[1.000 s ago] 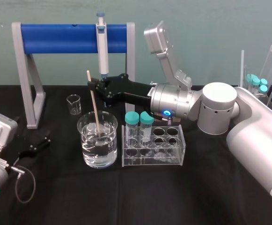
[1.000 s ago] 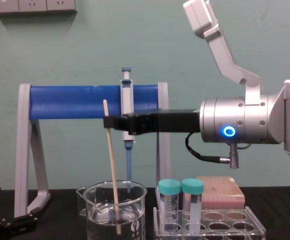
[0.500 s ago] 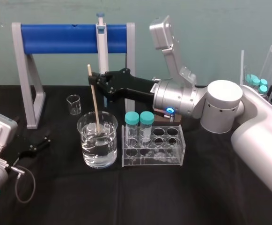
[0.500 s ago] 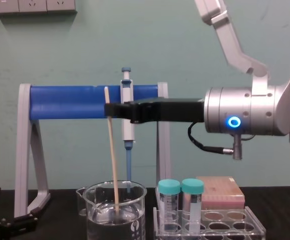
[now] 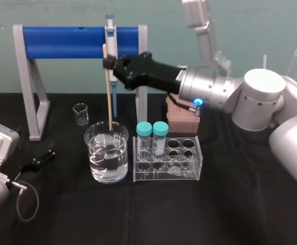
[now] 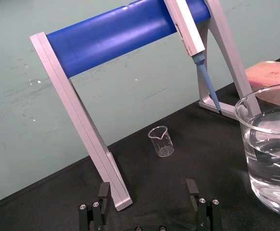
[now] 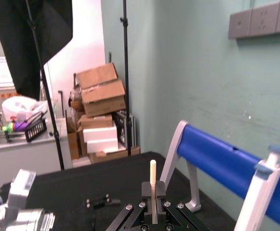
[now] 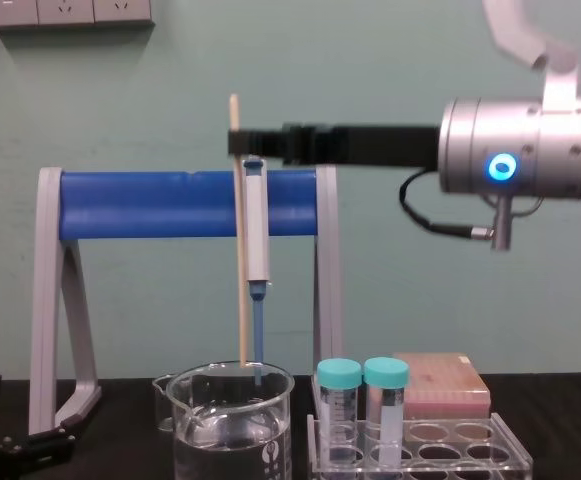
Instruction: Hold the thermometer with one hand and immerse one end into the beaker, then reinsert it into the test tube rack.
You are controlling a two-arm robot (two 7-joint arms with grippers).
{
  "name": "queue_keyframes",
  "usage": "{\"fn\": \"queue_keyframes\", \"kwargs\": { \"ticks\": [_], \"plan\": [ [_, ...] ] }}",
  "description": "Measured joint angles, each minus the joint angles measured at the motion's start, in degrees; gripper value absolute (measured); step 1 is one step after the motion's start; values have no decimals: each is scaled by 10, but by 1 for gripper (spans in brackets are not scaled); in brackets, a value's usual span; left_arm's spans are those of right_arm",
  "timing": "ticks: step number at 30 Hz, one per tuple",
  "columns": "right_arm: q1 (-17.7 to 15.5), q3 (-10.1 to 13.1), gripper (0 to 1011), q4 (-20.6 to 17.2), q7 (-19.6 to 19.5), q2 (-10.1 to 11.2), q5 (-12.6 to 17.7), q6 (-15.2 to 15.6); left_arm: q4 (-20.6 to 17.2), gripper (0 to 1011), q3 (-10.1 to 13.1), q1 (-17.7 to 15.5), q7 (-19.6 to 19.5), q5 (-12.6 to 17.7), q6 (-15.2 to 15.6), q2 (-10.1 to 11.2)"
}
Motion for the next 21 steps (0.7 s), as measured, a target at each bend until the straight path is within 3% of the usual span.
{"fn": "queue_keyframes", "kwargs": {
  "ticks": [9,15,21],
  "plan": [
    [-2,20,55,-58,-21,34,27,25,0,1004,0,0,0,0,0,0],
    [-26,42,55,-128,-53,77,51,60,0,1004,0,0,0,0,0,0],
    [-73,73,55,-211,-109,128,76,97,0,1004,0,0,0,0,0,0]
  ]
}}
